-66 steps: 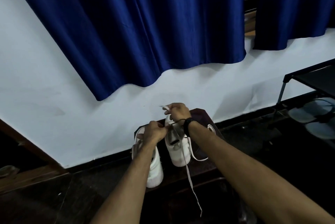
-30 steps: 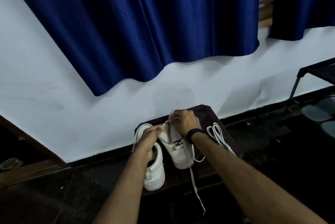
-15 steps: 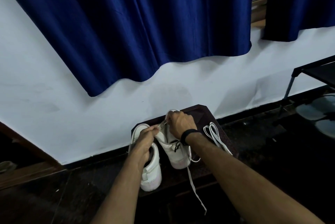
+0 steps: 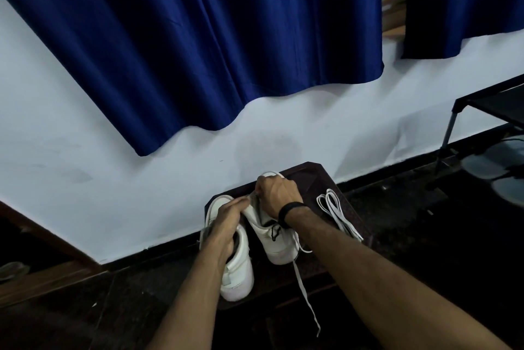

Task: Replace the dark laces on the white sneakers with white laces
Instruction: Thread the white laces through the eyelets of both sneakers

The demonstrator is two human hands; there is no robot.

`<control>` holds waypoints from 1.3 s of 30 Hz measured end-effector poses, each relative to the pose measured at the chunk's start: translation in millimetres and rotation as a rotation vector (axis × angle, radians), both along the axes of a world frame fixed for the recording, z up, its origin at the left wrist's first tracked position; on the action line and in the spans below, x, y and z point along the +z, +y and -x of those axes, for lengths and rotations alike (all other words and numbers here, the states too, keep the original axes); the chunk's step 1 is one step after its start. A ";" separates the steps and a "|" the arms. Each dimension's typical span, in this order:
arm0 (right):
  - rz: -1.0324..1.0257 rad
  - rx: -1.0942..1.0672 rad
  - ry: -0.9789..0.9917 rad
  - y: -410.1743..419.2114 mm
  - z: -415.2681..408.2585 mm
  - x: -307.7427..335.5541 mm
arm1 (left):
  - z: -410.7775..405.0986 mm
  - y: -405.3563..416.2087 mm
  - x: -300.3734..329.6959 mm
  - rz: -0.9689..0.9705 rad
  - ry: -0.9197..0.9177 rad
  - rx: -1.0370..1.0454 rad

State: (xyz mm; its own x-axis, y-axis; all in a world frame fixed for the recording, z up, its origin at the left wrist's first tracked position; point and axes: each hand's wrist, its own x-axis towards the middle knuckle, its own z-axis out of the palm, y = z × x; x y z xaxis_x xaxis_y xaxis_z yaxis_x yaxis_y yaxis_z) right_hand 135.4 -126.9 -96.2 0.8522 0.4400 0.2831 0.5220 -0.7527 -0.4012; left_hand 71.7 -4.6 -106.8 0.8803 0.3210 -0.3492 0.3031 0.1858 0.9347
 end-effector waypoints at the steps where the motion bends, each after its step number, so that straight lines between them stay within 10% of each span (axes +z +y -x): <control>1: 0.000 0.000 0.001 0.6 0.0 -0.2 | 0.0 1.5 1.0 0.033 0.029 0.021; 20: -0.140 -0.019 0.118 -10.0 4.8 3.2 | 1.0 40.7 79.2 -0.954 0.129 0.547; 33: -0.137 -0.033 0.202 -14.0 6.5 10.9 | -13.2 2.6 39.8 -1.101 -0.052 -0.439; 39: -0.138 -0.004 0.286 -19.0 9.6 21.3 | -15.8 8.3 33.2 -1.159 -0.021 -0.204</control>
State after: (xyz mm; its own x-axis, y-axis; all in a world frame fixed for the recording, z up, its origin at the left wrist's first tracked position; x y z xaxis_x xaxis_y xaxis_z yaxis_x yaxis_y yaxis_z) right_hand 125.8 -146.0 -74.8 0.9073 0.4111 0.0881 0.3705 -0.6827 -0.6298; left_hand 87.5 3.7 -73.6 0.9544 0.2893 0.0741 0.2110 -0.8288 0.5182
